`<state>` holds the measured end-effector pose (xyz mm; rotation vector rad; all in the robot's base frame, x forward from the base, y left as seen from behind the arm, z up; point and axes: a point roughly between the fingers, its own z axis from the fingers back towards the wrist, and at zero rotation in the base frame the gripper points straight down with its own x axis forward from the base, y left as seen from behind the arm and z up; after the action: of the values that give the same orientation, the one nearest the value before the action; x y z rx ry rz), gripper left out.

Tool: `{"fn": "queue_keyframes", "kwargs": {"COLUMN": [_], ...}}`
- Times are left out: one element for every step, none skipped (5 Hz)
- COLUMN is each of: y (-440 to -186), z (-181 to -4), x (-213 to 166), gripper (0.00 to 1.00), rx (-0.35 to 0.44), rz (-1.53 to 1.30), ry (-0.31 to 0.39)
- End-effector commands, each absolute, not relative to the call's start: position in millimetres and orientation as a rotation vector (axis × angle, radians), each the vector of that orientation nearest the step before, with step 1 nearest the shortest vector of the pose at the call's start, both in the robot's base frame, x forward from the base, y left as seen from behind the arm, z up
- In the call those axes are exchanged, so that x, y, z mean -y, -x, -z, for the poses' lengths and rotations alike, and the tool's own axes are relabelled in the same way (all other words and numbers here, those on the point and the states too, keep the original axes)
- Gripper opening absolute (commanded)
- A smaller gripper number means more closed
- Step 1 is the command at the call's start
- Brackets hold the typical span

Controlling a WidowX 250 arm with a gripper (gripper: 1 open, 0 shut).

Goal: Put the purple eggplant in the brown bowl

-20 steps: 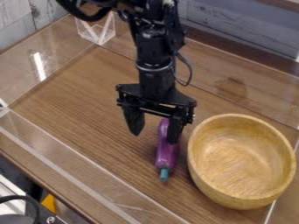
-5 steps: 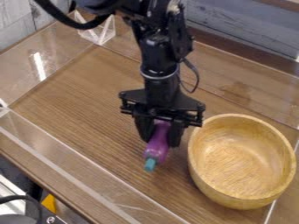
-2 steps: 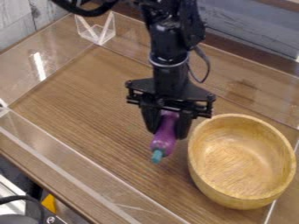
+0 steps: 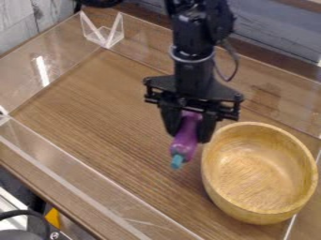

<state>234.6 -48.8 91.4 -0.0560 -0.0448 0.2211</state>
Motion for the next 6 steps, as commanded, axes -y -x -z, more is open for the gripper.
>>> {"fn": "queue_keyframes", "kwargs": {"y": [-244, -245, -245, -243, -245, -249], "z": [-112.8, -110.5, -103.4, -96.5, -90.3, -84.6], "x": [69, 94, 120, 133, 137, 140], "gripper": [0.00, 0.00, 0.00, 0.00, 0.00, 0.00], "rx": [0.126, 0.127, 0.121, 0.114, 0.110, 0.109], "rz": [-0.187, -0.138, -0.091, -0.060, -0.052, -0.048], "ry": [0.085, 0.096, 0.097, 0.096, 0.097, 0.101]}}
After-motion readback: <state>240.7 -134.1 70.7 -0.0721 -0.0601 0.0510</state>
